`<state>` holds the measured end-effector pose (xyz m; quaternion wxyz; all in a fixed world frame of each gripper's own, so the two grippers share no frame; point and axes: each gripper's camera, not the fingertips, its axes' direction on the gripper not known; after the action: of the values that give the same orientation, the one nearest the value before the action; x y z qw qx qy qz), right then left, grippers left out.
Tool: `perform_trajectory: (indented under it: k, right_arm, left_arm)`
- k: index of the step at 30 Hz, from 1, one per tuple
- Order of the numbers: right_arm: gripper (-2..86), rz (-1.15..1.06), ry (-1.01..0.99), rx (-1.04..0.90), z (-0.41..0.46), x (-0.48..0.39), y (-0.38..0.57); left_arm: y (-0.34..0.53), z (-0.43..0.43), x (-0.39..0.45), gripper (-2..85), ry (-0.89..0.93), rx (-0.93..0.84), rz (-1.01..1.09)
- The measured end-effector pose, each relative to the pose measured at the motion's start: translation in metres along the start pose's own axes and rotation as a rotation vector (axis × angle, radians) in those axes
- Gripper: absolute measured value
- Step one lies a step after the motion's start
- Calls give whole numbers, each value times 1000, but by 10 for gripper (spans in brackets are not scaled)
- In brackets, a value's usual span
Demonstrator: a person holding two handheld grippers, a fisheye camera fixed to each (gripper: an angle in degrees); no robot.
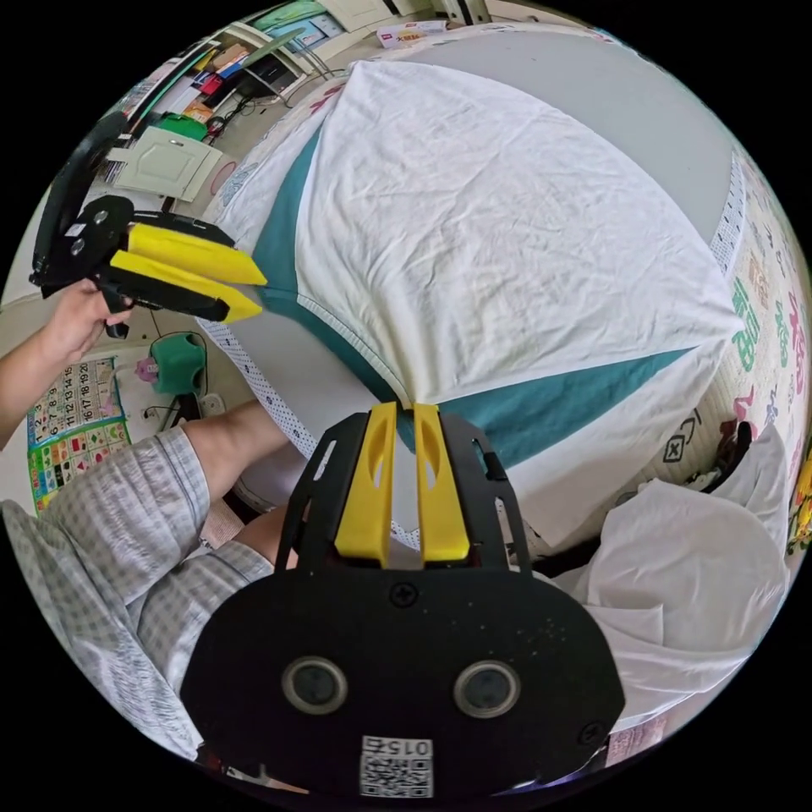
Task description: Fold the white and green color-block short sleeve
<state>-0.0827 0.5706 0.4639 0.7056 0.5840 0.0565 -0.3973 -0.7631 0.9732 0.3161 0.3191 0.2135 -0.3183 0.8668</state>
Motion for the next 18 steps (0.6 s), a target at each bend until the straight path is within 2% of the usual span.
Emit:
perform_trajectory:
  k: [3,6,13,18]
  right_arm:
    - [48,-2,-1,-10,0,2,-3]
    - [47,11,-13,-19,-2,5,-5]
    - [11,33,-32,-11,-9,13,-4]
    - [-6,29,-34,-37,-11,19,2]
  left_arm:
    - [-14,13,9,64,-30,-36,27]
    - [-18,11,14,18,-102,-38,32]
    - [-26,3,24,-6,-87,-110,83]
    - [-26,-8,27,-6,-77,-121,24]
